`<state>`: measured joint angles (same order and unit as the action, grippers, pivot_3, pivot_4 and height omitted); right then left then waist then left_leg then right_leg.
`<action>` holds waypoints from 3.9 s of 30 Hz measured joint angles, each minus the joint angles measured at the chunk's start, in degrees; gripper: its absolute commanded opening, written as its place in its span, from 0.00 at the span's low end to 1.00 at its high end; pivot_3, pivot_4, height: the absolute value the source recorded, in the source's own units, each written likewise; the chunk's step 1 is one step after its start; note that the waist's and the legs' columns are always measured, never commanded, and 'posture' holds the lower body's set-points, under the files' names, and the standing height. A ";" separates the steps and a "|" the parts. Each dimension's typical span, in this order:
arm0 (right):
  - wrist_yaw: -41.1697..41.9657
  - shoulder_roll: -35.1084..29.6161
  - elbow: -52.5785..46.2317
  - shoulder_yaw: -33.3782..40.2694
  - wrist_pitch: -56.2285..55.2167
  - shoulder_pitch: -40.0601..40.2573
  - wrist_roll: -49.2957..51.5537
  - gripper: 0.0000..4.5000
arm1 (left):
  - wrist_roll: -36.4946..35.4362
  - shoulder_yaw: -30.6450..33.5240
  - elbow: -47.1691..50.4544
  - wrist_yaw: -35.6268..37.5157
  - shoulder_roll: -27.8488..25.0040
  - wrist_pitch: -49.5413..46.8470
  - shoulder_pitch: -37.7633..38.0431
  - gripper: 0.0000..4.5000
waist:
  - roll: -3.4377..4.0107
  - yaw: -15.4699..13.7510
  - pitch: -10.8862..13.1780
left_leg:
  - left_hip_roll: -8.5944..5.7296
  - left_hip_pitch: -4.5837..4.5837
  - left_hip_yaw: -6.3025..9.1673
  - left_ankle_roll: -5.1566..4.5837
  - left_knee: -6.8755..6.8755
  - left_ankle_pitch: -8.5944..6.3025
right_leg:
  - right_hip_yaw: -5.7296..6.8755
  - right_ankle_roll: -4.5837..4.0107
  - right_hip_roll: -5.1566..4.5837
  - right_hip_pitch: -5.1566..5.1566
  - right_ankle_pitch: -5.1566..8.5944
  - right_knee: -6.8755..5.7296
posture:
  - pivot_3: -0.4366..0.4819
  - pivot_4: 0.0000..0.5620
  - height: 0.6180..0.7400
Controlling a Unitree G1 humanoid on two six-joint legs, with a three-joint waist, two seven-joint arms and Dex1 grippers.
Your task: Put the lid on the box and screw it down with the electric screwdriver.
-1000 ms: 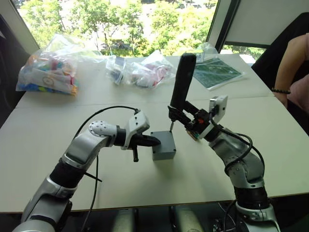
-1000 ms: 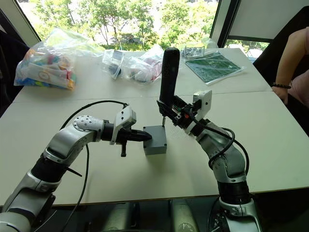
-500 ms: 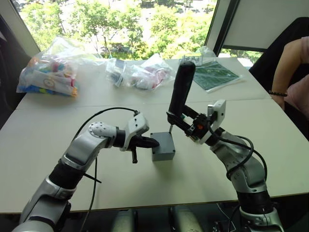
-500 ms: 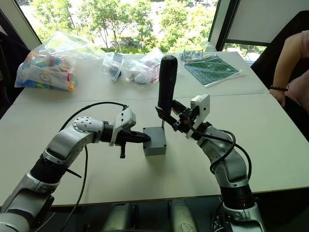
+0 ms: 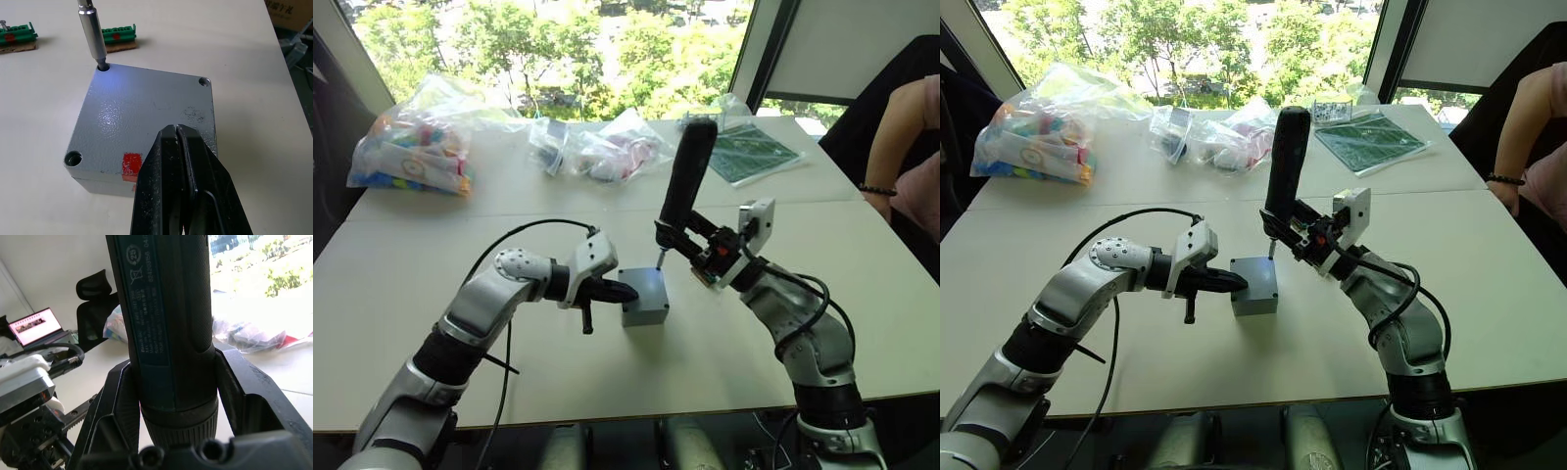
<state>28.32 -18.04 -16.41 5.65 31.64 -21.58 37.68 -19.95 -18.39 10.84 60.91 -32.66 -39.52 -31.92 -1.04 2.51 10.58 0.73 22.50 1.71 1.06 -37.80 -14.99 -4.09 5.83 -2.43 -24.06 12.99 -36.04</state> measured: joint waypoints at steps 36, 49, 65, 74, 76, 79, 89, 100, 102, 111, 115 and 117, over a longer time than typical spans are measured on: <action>-11.70 -41.59 24.71 1.91 59.26 -12.38 17.37 0.40 | -15.77 12.94 14.77 -6.54 0.61 -3.33 11.14 0.00 | 0.52 0.14 0.61 | -0.08 0.84 -0.25 -0.08 -0.19 -0.03 | -0.23 0.10 0.02 -0.82 0.02 0.03 | 0.48 0.27 1.00; -0.26 -41.74 26.90 -9.78 56.21 -17.39 5.95 0.99 | -9.00 12.38 13.58 -14.96 4.17 5.21 13.17 0.00 | 0.49 -0.04 0.60 | -0.09 0.86 -0.23 -0.08 -0.22 -0.03 | -0.23 -0.01 0.01 -0.81 -0.08 0.03 | 0.48 0.27 1.00; 2.20 -17.26 1.98 3.76 11.82 -11.24 -0.86 0.99 | -0.16 13.24 1.24 -25.91 1.22 -1.18 8.16 0.00 | 0.15 0.11 0.48 | 0.29 0.84 0.16 -0.07 -0.14 -0.04 | -0.11 0.34 0.53 -0.73 -0.30 -0.01 | 0.48 0.27 1.00; 10.80 -22.19 -10.17 -3.62 13.50 8.82 0.10 0.99 | -4.55 12.76 2.52 -19.82 -0.47 -7.35 11.19 0.00 | 0.17 -1.03 0.50 | 0.21 0.76 -0.02 -0.06 -0.22 -0.03 | -0.24 -0.03 0.42 -0.68 -0.20 0.03 | 0.48 0.27 1.00; 12.08 -24.75 -10.59 -6.41 11.60 10.54 -3.31 0.99 | -4.38 11.29 4.49 -17.64 -2.71 -7.23 12.22 0.00 | 0.16 -0.85 0.50 | 0.23 0.68 0.02 -0.02 -0.22 -0.01 | -0.23 0.01 0.48 -0.67 -0.17 0.00 | 0.48 0.27 1.00; 13.61 -25.83 -11.61 -9.05 11.97 11.62 -4.41 0.99 | -3.50 8.54 6.30 -14.76 -5.75 -6.22 13.34 0.00 | 0.16 -0.47 0.49 | 0.29 0.57 0.04 -0.01 -0.21 -0.01 | -0.24 -0.01 0.54 -0.60 -0.16 -0.01 | 0.48 0.27 1.00; 13.96 -23.03 -11.90 -16.49 14.31 9.01 -7.22 0.99 | -1.31 2.95 5.57 -13.32 -2.38 -4.74 8.44 0.00 | 0.15 -0.26 0.50 | 0.28 0.65 0.05 -0.02 -0.25 -0.01 | -0.25 -0.02 0.57 -0.60 -0.16 0.02 | 0.48 0.27 1.00; 14.07 -19.71 -15.47 -17.77 19.91 7.44 -4.27 0.99 | 5.04 1.07 -9.35 -11.52 2.63 4.16 -1.76 0.00 | 0.14 -0.13 0.51 | 0.29 0.67 0.10 -0.02 -0.25 0.00 | -0.24 -0.04 0.62 -0.61 -0.18 -0.01 | 0.48 0.27 1.00; 13.68 -19.72 -16.50 -18.13 20.58 7.10 -4.19 0.99 | 5.79 1.07 -10.38 -10.55 2.65 5.68 -2.63 0.00 | 0.14 -0.11 0.51 | 0.29 0.67 0.10 -0.02 -0.25 -0.01 | -0.24 -0.07 0.62 -0.61 -0.20 0.00 | 0.48 0.27 1.00; 15.45 -26.54 -16.89 -13.36 20.13 7.03 -4.64 0.99 | 9.29 1.30 -12.87 -6.19 -3.67 9.14 -0.76 0.00 | 0.13 -0.10 0.51 | 0.30 0.67 0.09 -0.02 -0.25 -0.01 | -0.24 -0.05 0.61 -0.61 -0.19 0.01 | 0.48 0.27 1.00; 17.12 -28.07 -9.98 -14.55 15.03 5.48 -9.58 0.99 | 8.37 1.34 -7.96 -2.08 -7.84 8.06 3.35 0.00 | 0.11 0.04 0.52 | 0.31 0.67 0.04 -0.02 -0.25 -0.01 | -0.27 -0.07 0.61 -0.63 -0.19 0.02 | 0.48 0.27 1.00; 17.76 -27.85 -7.11 -16.03 12.89 4.44 -11.79 0.99 | 7.09 1.31 -4.80 0.14 -8.87 6.95 4.76 0.00 | 0.11 -0.06 0.52 | 0.32 0.67 0.07 -0.02 -0.25 -0.01 | -0.25 -0.07 0.61 -0.63 -0.19 0.00 | 0.48 0.27 1.00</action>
<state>46.09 -45.89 -23.52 -10.38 44.53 -17.14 25.89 -12.86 -17.08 6.04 61.05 -41.53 -32.57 -27.16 -0.93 2.45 11.10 1.05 23.17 1.77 1.04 -38.05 -15.00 -4.34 5.77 -1.82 -24.69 12.80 -36.04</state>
